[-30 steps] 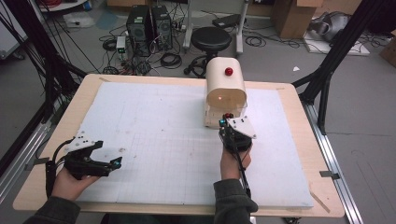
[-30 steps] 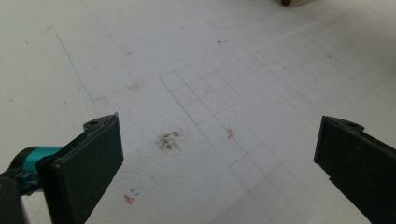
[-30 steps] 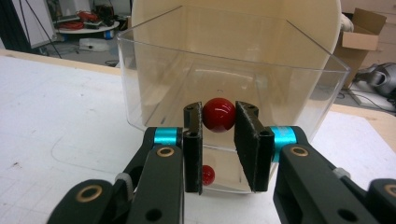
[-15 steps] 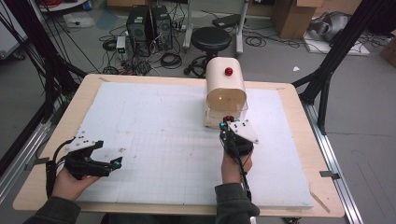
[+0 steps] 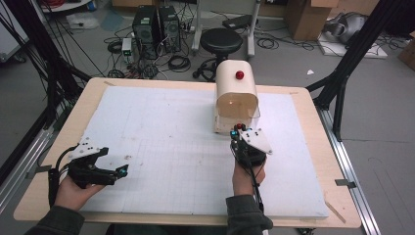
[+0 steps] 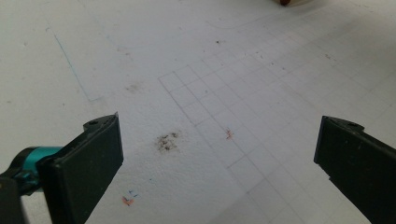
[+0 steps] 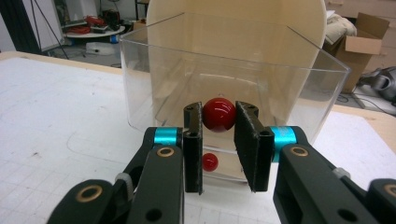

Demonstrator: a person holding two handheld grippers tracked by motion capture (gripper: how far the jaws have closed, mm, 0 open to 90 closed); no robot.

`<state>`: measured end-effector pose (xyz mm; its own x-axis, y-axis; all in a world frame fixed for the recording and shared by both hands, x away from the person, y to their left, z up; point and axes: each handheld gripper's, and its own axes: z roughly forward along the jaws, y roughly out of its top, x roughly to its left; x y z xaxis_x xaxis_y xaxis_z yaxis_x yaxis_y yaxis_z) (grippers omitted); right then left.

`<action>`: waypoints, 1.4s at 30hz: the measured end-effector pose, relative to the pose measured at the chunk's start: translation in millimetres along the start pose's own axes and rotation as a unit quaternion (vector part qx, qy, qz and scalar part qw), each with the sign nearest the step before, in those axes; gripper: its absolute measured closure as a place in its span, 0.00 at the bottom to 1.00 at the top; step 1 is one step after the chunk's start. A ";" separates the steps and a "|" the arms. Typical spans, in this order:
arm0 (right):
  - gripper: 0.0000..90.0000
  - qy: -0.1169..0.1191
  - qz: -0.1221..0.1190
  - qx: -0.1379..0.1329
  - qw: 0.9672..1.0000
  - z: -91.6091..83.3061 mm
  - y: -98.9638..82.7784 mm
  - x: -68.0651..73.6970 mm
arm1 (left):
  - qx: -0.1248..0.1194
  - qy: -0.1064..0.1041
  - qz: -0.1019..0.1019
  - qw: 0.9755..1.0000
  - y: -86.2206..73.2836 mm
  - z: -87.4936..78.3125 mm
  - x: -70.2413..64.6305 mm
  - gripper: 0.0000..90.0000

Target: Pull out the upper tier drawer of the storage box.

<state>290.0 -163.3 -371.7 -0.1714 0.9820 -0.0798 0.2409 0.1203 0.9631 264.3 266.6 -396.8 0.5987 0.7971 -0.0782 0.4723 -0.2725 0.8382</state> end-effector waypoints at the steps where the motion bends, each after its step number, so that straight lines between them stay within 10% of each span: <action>1: 0.81 0.000 0.002 0.000 1.000 -0.4 0.0 0.2 | 0.000 0.000 0.000 1.000 0.0 0.0 0.0 0.02; 42: 0.72 0.030 0.020 -0.002 0.999 -9.6 -9.4 -7.1 | -0.002 -0.001 0.001 1.000 1.3 0.3 -0.4 0.02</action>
<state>279.9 -172.8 -377.7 -0.2178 0.9757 -0.0255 0.2449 0.0799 0.9662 264.8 265.8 -395.9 0.6009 0.7955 -0.0780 0.4684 -0.2714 0.8408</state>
